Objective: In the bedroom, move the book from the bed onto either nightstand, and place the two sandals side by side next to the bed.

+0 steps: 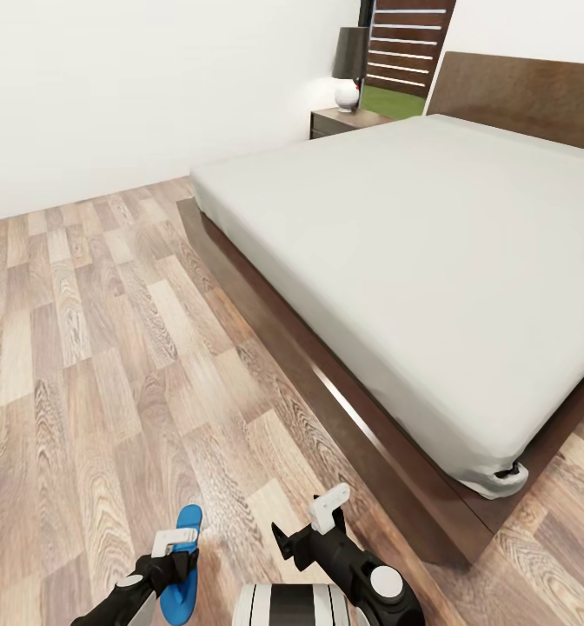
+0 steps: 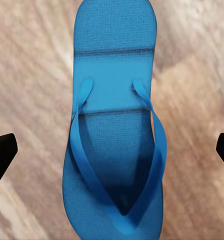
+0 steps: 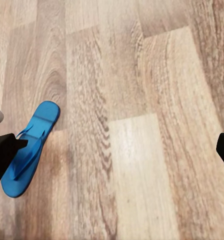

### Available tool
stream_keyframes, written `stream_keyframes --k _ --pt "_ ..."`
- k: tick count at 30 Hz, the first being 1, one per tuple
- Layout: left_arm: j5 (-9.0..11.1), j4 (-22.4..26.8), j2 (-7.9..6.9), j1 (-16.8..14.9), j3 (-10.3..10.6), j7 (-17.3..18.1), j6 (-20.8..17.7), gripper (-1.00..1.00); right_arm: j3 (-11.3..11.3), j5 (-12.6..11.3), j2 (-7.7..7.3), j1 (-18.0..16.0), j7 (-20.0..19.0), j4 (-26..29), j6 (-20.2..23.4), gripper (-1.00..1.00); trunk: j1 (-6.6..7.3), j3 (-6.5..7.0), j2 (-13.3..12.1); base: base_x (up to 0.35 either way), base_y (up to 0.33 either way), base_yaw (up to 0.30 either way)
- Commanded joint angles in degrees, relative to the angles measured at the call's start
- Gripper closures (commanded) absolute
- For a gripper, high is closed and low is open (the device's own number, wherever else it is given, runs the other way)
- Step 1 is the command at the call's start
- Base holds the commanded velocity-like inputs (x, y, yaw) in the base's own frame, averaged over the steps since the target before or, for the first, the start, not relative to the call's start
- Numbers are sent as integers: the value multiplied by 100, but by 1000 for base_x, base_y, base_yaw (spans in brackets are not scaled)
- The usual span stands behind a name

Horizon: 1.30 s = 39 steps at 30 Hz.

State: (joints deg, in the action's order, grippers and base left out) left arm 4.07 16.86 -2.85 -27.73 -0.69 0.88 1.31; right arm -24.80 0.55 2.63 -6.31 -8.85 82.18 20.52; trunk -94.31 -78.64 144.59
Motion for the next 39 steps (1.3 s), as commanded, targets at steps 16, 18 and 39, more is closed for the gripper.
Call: stream_keyframes --k 16,18,39 --pt "41 -7 2 2 -2 9 17 -100 -2 7 1 -1 -20 4 31 -100 1 -4 1 0 0 0" --pt "41 -7 3 3 -2 9 17 -100 -23 7 1 -1 -20 4 31 -100 1 -4 1 0 0 0" --pt "41 -14 4 4 -2 9 18 -100 -68 7 4 -1 -20 8 34 -100 1 -4 1 0 0 0"
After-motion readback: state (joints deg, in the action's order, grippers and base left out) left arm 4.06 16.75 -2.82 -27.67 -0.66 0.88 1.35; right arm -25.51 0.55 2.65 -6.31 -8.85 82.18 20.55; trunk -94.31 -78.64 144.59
